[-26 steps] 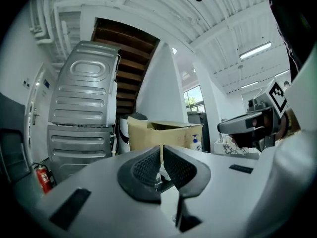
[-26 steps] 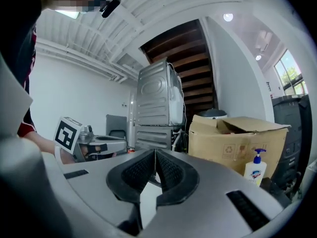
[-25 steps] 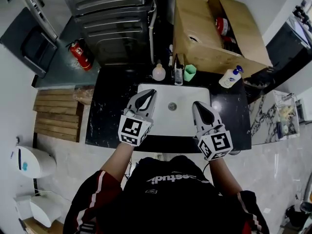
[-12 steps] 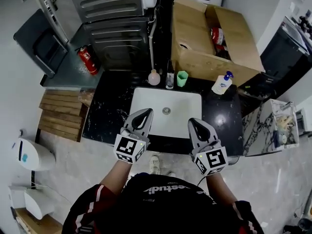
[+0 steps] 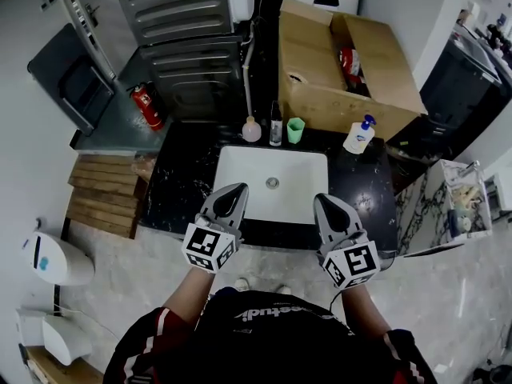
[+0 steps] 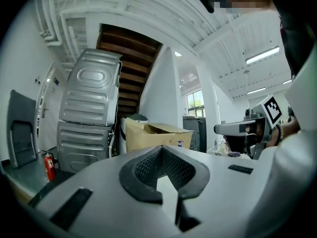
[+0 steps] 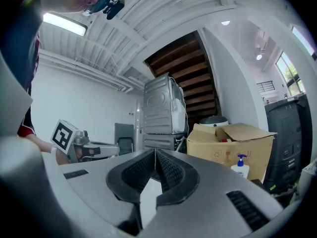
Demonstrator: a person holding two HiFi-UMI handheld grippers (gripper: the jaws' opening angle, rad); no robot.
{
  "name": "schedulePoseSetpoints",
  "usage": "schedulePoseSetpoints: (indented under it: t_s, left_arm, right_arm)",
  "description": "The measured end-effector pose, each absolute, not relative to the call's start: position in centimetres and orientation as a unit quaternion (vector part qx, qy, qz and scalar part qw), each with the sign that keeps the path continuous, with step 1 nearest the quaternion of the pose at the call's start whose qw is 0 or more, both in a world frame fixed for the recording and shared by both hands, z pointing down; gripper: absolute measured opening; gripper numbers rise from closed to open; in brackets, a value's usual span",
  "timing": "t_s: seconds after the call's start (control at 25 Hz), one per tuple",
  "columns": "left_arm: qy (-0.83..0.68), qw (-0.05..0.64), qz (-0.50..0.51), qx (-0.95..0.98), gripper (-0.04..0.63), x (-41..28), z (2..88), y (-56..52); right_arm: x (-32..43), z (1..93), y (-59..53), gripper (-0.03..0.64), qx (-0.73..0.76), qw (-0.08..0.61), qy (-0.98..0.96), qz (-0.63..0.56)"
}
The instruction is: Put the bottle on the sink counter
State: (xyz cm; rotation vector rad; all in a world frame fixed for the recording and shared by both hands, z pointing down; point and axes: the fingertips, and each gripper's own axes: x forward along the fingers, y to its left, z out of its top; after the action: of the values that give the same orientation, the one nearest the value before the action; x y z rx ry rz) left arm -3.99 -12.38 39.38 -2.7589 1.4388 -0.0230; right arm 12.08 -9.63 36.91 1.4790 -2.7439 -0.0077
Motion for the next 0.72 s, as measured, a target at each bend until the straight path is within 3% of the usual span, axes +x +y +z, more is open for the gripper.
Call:
schedulePoseSetpoints:
  t_s: [0.72]
  left_arm:
    - [0.421,0.044,-0.007,-0.906,0.014,-6.9,38.4,-11.7]
  right_arm:
    - [6.9,36.3,-9.2,0.040,0.507,0.011,-0.862,-0.008]
